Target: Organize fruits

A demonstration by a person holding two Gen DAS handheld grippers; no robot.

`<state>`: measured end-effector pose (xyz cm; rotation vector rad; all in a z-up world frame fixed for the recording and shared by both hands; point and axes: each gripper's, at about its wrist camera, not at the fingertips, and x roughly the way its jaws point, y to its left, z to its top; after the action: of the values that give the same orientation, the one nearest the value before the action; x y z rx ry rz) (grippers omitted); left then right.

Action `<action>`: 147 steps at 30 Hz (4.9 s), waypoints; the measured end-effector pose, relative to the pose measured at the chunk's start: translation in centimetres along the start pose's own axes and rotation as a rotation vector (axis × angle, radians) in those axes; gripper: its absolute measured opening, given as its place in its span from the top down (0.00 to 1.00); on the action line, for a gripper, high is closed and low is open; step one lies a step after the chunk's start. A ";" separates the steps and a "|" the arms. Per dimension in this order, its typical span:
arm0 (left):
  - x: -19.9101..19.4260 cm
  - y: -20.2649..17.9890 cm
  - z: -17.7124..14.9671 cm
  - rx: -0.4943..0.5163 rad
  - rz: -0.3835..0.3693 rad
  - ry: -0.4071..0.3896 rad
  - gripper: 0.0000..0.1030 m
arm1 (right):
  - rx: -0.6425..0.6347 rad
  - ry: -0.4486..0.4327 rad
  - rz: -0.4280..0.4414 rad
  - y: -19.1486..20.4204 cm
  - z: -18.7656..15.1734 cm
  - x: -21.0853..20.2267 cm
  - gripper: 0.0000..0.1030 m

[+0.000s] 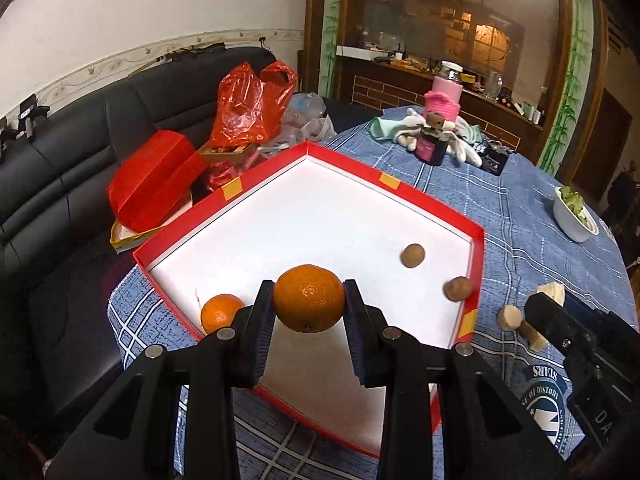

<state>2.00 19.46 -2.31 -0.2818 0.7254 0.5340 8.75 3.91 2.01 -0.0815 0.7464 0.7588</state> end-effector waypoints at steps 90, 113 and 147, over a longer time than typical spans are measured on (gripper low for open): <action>4.3 1.7 -0.7 0.086 -0.201 0.182 0.69 | -0.077 0.208 0.031 1.7 1.4 11.9 0.69; -1.9 -4.6 -1.6 0.165 -0.251 0.016 0.27 | 0.318 -0.080 -0.278 -17.8 -3.6 -7.2 0.30; -0.5 -17.0 -2.9 0.337 -0.363 0.083 0.28 | 0.155 0.099 -0.211 -18.1 -4.2 -2.7 0.61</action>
<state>9.45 3.89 -3.01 -0.1156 0.8092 0.0520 16.79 -12.37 -2.88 -0.0572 0.8738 0.4975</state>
